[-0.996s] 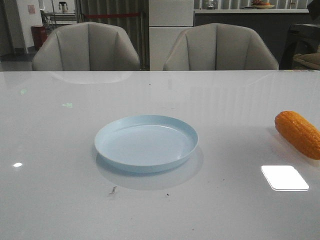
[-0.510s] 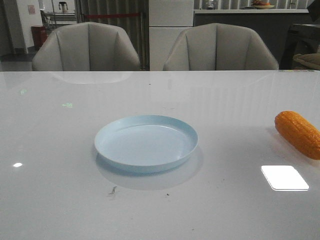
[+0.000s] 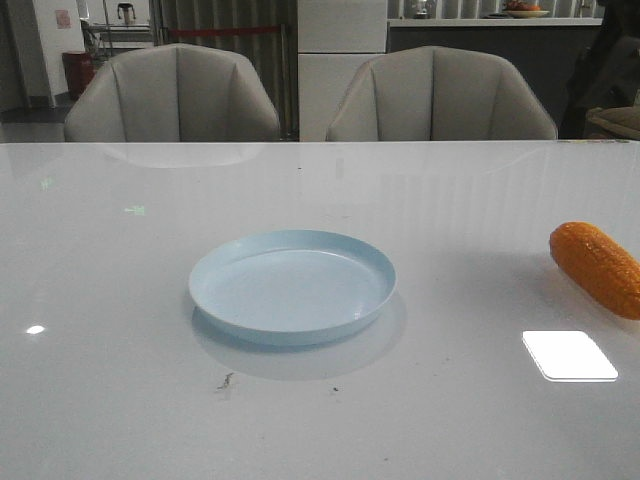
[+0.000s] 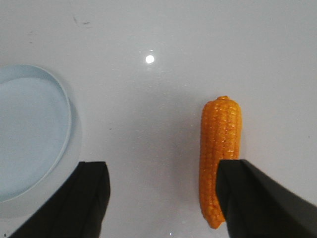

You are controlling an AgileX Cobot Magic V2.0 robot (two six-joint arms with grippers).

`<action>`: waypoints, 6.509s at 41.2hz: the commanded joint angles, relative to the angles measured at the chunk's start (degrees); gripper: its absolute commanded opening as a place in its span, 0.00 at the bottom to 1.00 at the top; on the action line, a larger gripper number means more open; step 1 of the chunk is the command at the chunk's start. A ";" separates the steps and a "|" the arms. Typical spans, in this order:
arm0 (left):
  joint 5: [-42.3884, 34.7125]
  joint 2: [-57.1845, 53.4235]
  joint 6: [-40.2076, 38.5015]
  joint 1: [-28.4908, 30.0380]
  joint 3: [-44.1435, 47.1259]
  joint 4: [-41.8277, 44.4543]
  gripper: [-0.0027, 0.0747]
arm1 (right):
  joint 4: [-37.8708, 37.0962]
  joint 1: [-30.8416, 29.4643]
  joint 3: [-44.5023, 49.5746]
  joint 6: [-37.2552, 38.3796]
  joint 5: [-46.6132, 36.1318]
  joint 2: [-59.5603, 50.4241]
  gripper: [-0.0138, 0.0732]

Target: Place corn on plate with both arms

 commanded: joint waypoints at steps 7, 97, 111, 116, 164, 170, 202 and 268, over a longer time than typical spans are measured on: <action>-5.16 -0.17 -0.58 0.02 -1.58 0.36 0.62 | -2.54 -3.84 -14.59 0.45 6.38 10.87 0.80; -5.06 -0.17 -0.58 0.02 -1.58 0.36 0.62 | 6.53 10.25 -43.39 -3.90 24.23 31.70 0.32; -5.06 -0.17 -0.58 0.02 -1.58 0.36 0.62 | 6.35 22.22 -43.69 -3.90 22.29 35.32 0.32; -5.06 -0.17 -0.58 0.02 -1.58 0.36 0.62 | 6.35 23.95 -43.69 -3.90 22.29 37.43 0.33; -4.96 -0.17 -0.58 0.02 -1.58 0.36 0.62 | 5.82 19.89 -55.37 -4.58 32.88 32.78 0.84; -4.96 -0.17 -0.58 0.02 -1.58 0.36 0.62 | 5.50 15.49 -55.37 -4.53 35.35 25.82 0.84; -5.05 -0.17 -0.58 0.02 -1.58 0.36 0.62 | -4.88 -7.13 -3.87 -4.63 11.86 -29.28 0.84; -15.97 -5.99 7.26 0.02 3.90 -14.43 0.28 | -4.22 -7.13 22.38 -4.63 5.14 -48.45 0.84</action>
